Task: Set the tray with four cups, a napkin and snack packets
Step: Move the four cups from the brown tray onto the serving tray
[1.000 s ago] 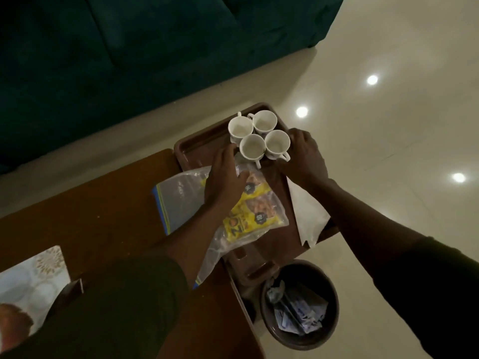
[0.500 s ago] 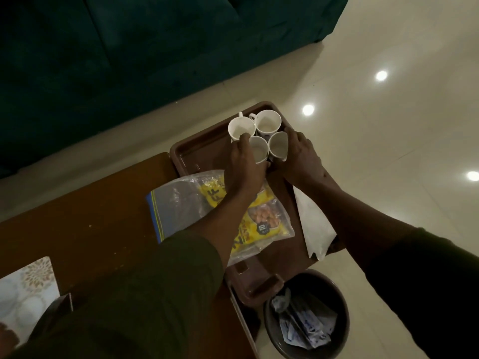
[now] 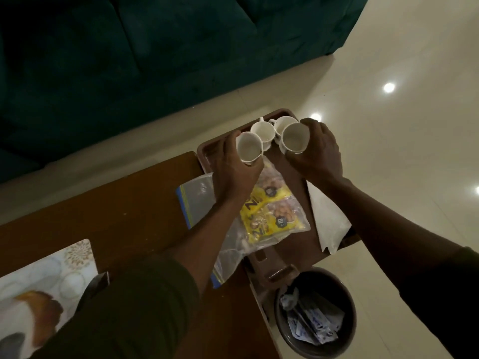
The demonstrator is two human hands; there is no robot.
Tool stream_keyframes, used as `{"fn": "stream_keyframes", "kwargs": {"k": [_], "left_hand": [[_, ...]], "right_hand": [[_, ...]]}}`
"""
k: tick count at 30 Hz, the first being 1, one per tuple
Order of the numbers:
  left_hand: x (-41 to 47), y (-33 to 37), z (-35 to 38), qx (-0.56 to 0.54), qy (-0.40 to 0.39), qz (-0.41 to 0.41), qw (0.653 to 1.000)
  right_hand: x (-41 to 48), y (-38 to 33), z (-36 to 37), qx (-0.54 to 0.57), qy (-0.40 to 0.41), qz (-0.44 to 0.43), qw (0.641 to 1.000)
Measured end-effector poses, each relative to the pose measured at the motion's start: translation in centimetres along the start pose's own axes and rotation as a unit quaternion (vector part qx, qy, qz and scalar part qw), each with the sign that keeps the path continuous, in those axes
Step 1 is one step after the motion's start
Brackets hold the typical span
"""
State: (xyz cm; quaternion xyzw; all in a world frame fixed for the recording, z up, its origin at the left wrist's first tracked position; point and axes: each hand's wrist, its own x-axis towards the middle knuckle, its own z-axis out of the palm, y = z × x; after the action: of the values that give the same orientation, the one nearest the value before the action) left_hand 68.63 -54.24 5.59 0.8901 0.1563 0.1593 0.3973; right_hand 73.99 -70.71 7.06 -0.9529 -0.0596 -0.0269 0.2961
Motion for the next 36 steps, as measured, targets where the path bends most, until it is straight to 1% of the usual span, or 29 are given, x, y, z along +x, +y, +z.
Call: {"fn": "stream_keyframes", "kwargs": {"k": [2,5,10,13,17,21,23,25,28,30,32,34,36], "left_hand": [[-0.1,-1.3,-2.9,-0.009,0.016,-0.013,1.0],[-0.4,-3.6,-7.6,-0.018,0.033,-0.034,0.999],[-1.8,-9.3,-17.3,-0.006,0.061,-0.07,0.996],[-3.8,-13.5,-23.1,0.026,0.082,-0.105,0.991],[-6.7,-18.7,-29.6,0.038,0.104,-0.137,0.984],[-10.2,-24.1,-35.7,0.077,0.135,-0.164,0.974],[-12.3,-26.9,-38.6,0.096,0.144,-0.175,0.969],[-14.5,-29.5,-41.1,0.117,0.138,-0.179,0.967],[-17.3,-33.7,-44.5,0.159,0.104,-0.206,0.96],[-18.6,-35.7,-45.8,0.162,0.082,-0.228,0.956],[-20.0,-37.2,-46.6,0.164,0.065,-0.245,0.953],[-21.4,-38.3,-46.8,0.151,0.055,-0.253,0.954],[-22.3,-39.0,-46.8,0.134,0.055,-0.253,0.957]], "right_hand": [[-0.3,-2.9,0.2,0.011,-0.006,-0.03,0.999],[-1.1,-7.5,1.6,0.015,-0.012,-0.048,0.999],[-3.9,-17.5,7.0,0.035,-0.064,-0.092,0.993],[-6.6,-24.0,10.6,0.058,-0.09,-0.121,0.987],[-10.4,-31.3,15.4,0.07,-0.128,-0.157,0.977],[-15.6,-37.4,19.9,0.089,-0.161,-0.176,0.967],[-18.6,-40.1,22.2,0.079,-0.192,-0.192,0.959],[-21.6,-42.0,24.4,0.065,-0.232,-0.205,0.949],[-26.2,-44.4,27.7,0.078,-0.278,-0.204,0.936],[-28.5,-45.3,29.2,0.073,-0.304,-0.195,0.929],[-30.5,-45.7,30.7,0.045,-0.327,-0.195,0.924],[-32.0,-45.8,31.9,0.017,-0.329,-0.205,0.922],[-33.0,-45.7,32.5,0.006,-0.315,-0.207,0.926]]}}
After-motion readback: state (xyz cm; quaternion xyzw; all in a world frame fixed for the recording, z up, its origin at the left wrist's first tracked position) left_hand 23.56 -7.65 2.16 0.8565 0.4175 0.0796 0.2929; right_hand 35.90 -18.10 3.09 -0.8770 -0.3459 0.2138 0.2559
